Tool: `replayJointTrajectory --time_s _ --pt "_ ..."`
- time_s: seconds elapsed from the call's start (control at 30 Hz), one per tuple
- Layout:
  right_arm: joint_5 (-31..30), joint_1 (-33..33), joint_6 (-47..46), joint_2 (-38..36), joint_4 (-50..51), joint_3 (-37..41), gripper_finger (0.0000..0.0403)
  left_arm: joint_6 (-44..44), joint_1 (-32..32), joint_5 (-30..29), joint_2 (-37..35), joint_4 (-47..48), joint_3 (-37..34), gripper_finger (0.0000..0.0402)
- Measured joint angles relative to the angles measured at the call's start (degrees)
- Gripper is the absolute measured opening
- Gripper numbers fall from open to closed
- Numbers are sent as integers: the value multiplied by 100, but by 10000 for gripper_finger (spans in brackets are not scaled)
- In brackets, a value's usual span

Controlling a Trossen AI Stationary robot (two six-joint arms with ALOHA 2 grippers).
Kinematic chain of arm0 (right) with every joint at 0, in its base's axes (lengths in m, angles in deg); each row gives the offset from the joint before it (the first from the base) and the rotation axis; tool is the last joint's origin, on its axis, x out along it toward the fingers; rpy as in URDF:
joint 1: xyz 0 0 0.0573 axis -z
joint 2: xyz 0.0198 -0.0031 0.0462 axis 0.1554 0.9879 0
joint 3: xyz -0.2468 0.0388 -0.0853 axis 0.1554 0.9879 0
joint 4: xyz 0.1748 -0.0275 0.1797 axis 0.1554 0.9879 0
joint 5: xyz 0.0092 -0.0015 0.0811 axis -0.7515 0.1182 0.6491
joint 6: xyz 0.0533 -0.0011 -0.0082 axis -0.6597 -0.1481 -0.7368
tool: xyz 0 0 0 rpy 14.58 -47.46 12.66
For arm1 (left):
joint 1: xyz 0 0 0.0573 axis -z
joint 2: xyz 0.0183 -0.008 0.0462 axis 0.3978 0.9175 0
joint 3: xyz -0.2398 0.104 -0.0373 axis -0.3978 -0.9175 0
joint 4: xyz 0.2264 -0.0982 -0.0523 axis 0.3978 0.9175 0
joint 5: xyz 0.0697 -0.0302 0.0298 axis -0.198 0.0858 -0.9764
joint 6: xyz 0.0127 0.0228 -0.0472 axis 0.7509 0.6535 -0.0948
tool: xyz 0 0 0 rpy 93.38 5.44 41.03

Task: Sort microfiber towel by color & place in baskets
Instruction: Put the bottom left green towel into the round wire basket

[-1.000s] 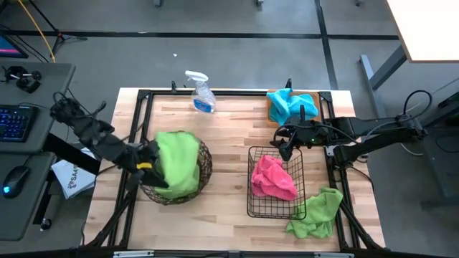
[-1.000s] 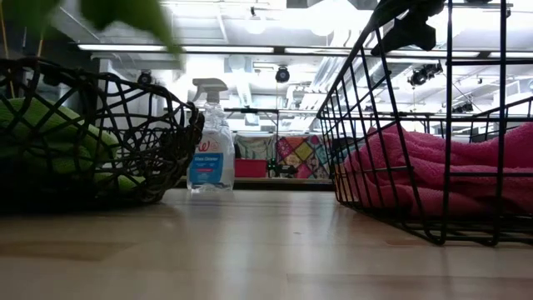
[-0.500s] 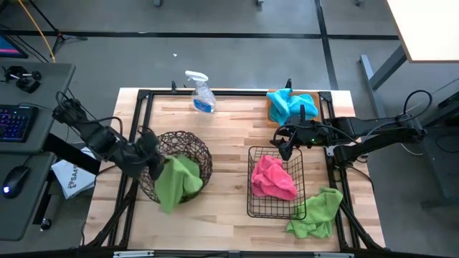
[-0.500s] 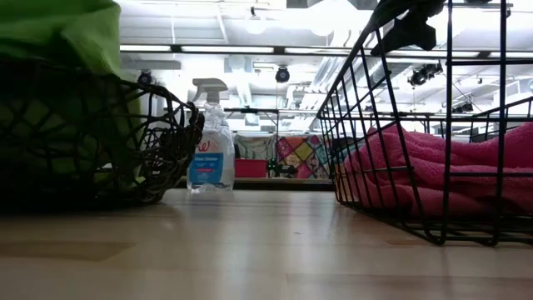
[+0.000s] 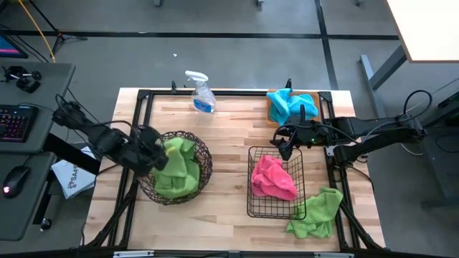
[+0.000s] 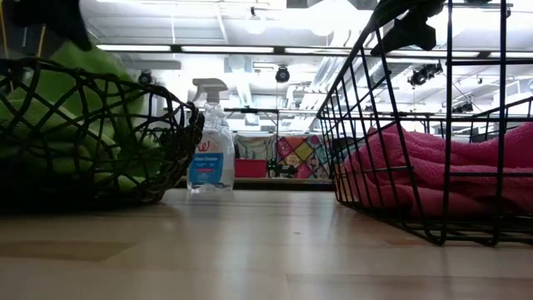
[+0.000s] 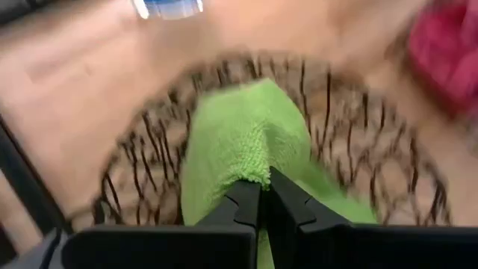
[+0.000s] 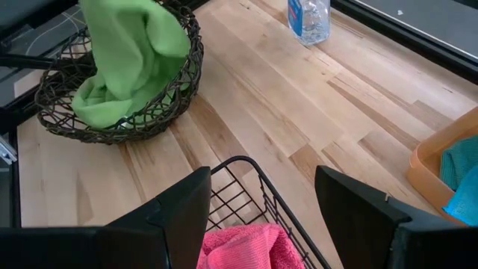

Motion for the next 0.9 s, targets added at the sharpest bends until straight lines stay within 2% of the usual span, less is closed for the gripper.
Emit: replayJointTrajectory --time_s 0.1,0.23,0.37,0.47,0.57,0.77,0.9 --pt "-43 0 3 0 0 0 236 14 96 607 365 -33 2 0" --pt "-98 0 7 0 0 0 236 -317 354 652 844 -261 0 0" --pt "-109 0 -128 0 0 -2 236 -69 481 784 1192 -1227 -284 0" --pt "-108 0 -246 0 0 0 236 121 495 1329 1298 -2130 -735 0" --pt "-51 0 -261 0 0 0 236 62 449 1723 1284 -2419 -1024 0" --pt "-42 0 -262 0 0 0 236 111 334 1732 852 -2422 -1153 2" --pt "-39 0 -255 0 0 -1 236 444 118 1888 544 -2434 -1150 27"
